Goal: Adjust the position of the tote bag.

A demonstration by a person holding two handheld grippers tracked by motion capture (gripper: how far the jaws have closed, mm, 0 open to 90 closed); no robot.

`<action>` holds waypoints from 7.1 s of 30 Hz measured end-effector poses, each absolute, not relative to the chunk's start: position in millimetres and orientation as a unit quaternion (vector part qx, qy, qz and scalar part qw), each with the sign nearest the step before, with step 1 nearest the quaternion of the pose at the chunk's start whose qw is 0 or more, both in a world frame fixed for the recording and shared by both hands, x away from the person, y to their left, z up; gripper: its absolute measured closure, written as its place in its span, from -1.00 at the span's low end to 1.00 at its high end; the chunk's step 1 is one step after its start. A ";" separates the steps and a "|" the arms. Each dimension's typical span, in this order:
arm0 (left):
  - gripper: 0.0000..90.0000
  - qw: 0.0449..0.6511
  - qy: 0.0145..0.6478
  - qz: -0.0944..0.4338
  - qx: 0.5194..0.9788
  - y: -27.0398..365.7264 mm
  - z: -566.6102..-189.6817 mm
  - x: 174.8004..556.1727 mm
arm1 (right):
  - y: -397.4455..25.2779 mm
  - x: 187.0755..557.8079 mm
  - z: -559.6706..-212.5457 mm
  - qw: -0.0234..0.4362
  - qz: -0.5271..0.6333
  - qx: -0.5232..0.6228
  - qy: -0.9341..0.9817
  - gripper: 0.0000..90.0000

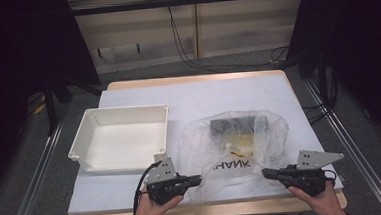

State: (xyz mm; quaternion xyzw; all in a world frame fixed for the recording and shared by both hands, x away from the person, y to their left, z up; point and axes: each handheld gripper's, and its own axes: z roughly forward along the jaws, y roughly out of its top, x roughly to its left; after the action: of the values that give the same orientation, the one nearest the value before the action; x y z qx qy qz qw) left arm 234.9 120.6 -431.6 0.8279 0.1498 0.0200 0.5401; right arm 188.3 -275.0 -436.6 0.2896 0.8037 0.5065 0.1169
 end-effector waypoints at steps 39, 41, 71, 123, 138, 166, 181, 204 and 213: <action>1.00 0.540 0.194 0.088 0.814 158.3 -380.3 302.2 | -321.4 250.1 -369.4 0.217 0.502 0.321 0.773 1.00; 1.00 0.539 0.198 0.089 0.814 160.4 -377.7 306.7 | -323.6 254.1 -365.6 0.222 0.497 0.322 0.774 1.00; 1.00 0.459 0.231 0.126 0.849 171.5 -358.3 370.9 | -357.7 307.2 -342.2 0.252 0.444 0.368 0.777 1.00; 1.00 0.332 0.231 0.121 0.906 149.0 -397.1 408.6 | -376.2 345.6 -405.9 0.242 0.322 0.421 0.813 1.00; 1.00 0.341 0.233 0.120 0.903 154.3 -398.5 406.4 | -362.7 347.7 -460.6 0.207 0.279 0.427 0.835 1.00; 0.06 0.460 0.245 0.128 0.843 182.9 -365.2 365.7 | -370.4 313.6 -396.2 0.223 0.417 0.406 0.782 0.29; 0.31 0.525 0.206 0.142 0.813 169.7 -336.3 329.7 | -339.4 273.8 -366.8 0.198 0.471 0.345 0.787 0.32; 1.00 0.417 0.057 0.055 0.905 42.6 -381.9 304.7 | -269.5 275.6 -414.5 0.111 0.408 0.280 0.862 1.00; 1.00 0.330 0.047 0.060 0.941 14.8 -416.7 311.3 | -255.9 293.3 -437.5 0.110 0.343 0.279 0.890 1.00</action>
State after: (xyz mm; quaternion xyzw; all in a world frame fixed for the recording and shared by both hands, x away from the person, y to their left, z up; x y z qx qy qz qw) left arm 311.3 14.8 -416.7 0.9409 0.0470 0.0599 0.3299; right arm 293.3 -255.9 -437.5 0.2786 0.8903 0.3429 0.1104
